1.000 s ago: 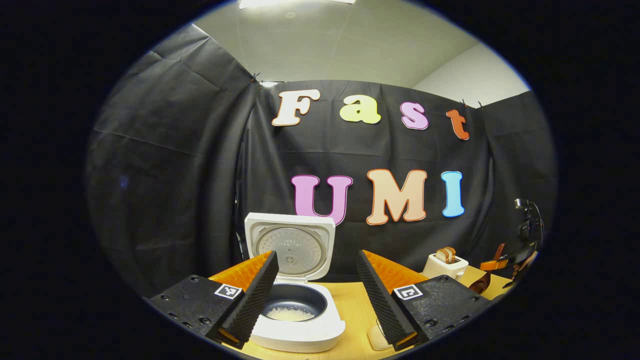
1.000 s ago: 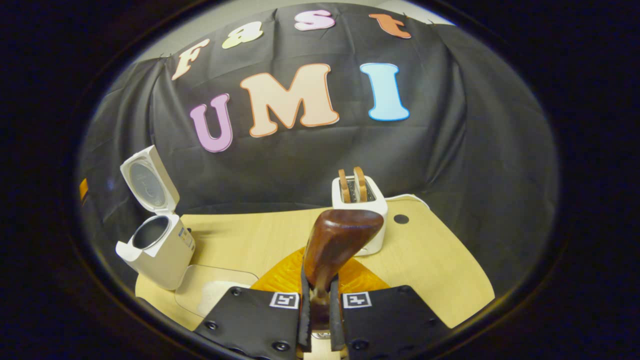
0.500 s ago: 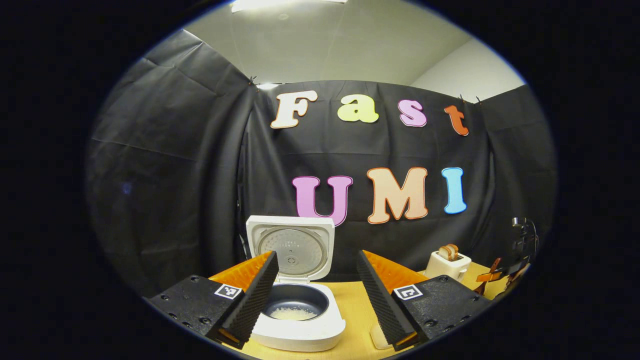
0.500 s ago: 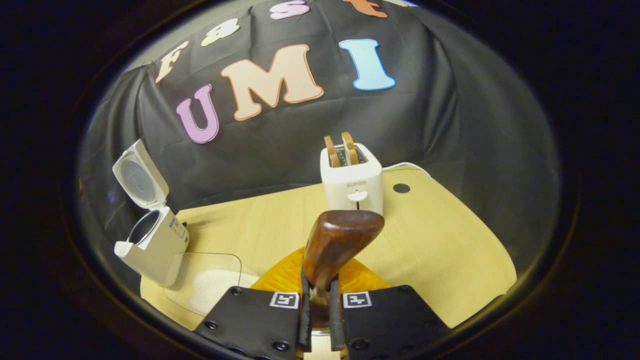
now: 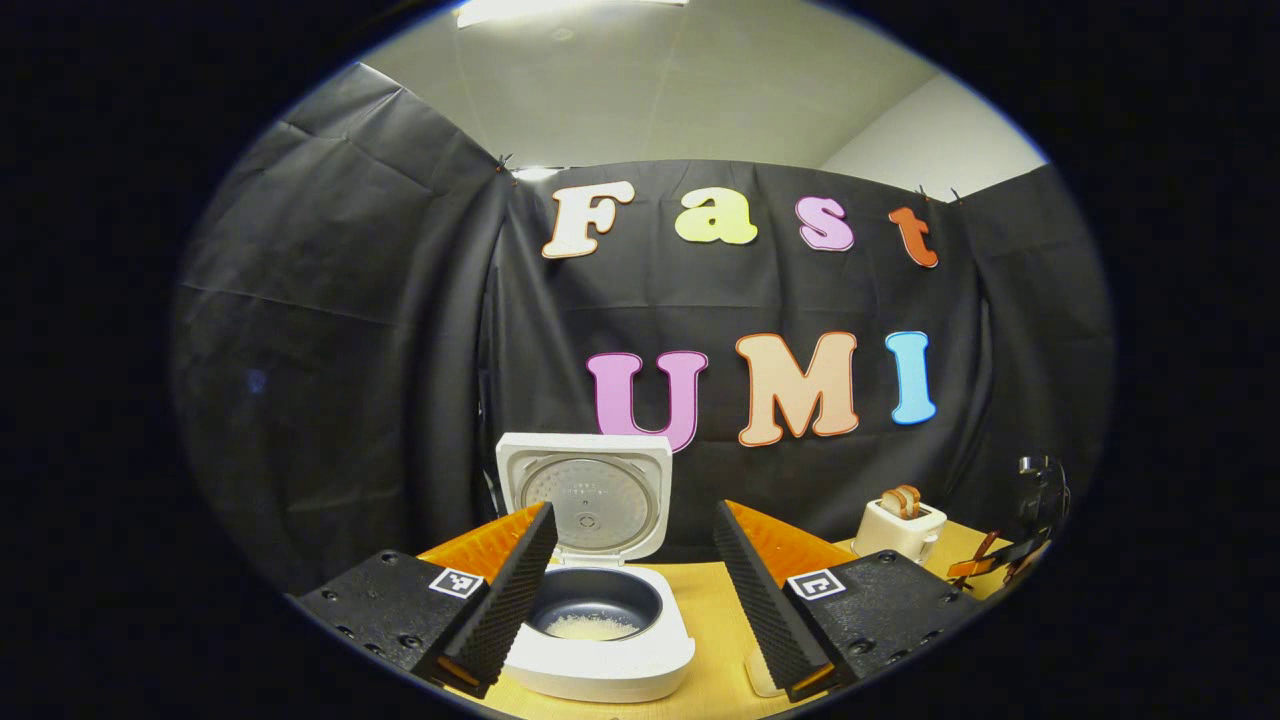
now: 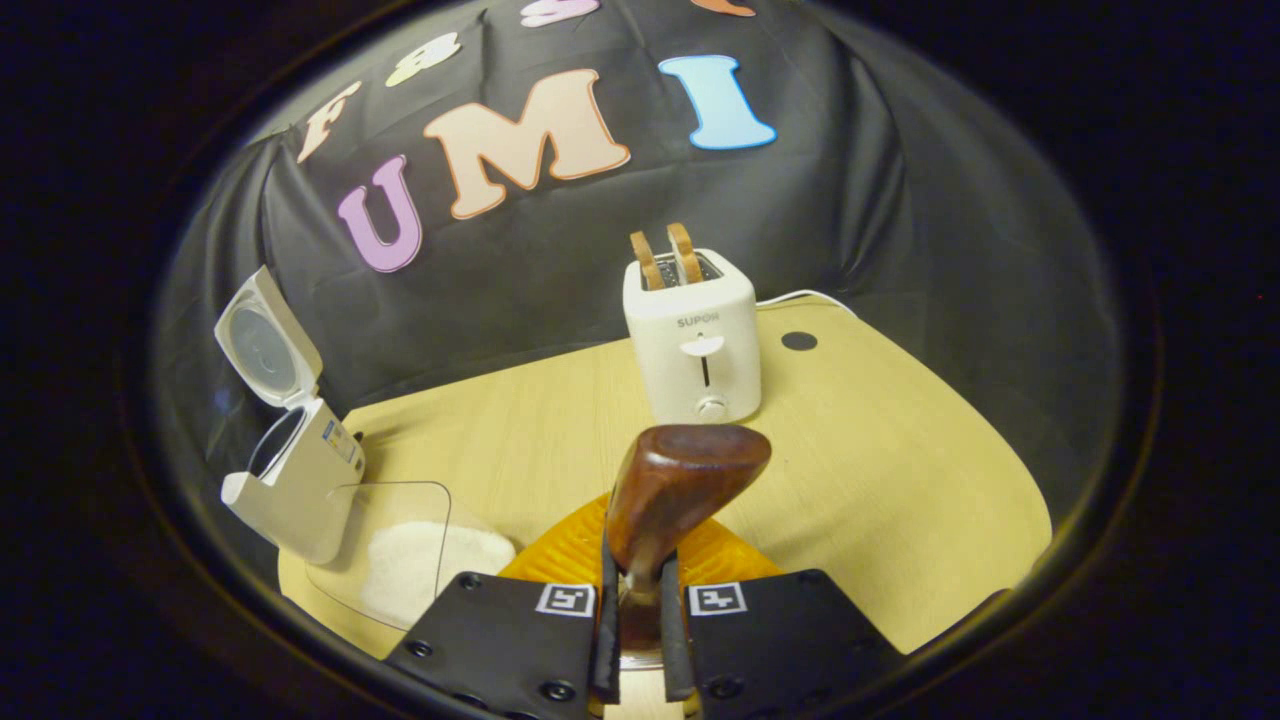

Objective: Close the left gripper, press the button to open the rice cooker; take a wooden spoon from the chopstick holder with the right hand, scoop a spoonful of rice and pour it into the rice cooker, then put the wooden spoon back into the chopstick holder.

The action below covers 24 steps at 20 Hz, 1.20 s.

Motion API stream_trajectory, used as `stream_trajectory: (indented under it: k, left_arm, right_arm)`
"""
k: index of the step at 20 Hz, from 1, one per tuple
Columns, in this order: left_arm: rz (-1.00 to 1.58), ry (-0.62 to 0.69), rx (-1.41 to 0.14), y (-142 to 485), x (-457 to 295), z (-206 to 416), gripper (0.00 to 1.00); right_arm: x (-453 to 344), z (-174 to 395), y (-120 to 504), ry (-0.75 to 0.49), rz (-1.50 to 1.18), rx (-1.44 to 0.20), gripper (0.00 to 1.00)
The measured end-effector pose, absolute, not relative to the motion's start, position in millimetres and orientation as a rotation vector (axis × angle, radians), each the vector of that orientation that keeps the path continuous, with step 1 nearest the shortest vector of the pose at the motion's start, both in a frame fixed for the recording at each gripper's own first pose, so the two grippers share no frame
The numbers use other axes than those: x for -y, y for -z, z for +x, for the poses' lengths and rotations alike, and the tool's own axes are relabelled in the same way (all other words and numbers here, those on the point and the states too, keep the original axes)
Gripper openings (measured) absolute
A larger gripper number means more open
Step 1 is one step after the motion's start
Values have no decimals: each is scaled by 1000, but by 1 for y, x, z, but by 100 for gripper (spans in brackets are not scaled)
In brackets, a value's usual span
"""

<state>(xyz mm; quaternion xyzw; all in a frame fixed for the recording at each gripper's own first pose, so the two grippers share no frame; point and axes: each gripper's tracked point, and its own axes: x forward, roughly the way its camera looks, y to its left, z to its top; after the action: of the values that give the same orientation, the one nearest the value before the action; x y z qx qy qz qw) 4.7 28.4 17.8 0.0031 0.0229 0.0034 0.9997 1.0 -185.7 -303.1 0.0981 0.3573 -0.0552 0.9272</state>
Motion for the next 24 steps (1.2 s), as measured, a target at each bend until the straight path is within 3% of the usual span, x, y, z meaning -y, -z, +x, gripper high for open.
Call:
stream_trajectory:
  k: [4, 6, 8, 9, 13, 18, 24]
  left_arm:
    - [5, 1, -44, -18, -25, 8, 91]
    - [2, 6, -43, -18, -23, 9, 91]
    - [-1, 8, -41, -17, -23, 10, 94]
    - [-6, 9, -39, -17, -22, 10, 94]
    - [-14, 8, -39, -16, -25, 11, 94]
    - [-33, -3, -46, -12, -31, 15, 91]
    - [-45, -15, -69, -8, -47, 29, 94]
  right_arm:
    - [193, -1, 292, 130, 181, -717, 19]
    - [199, 1, 292, 144, 149, -706, 37]
    - [205, -3, 287, 159, 115, -702, 51]
    - [209, -4, 285, 164, 100, -701, 53]
    - [220, -15, 275, 189, 31, -698, 84]
    - [234, -18, 235, 237, -66, -611, 98]
    - [221, -6, 170, 242, -34, -473, 98]
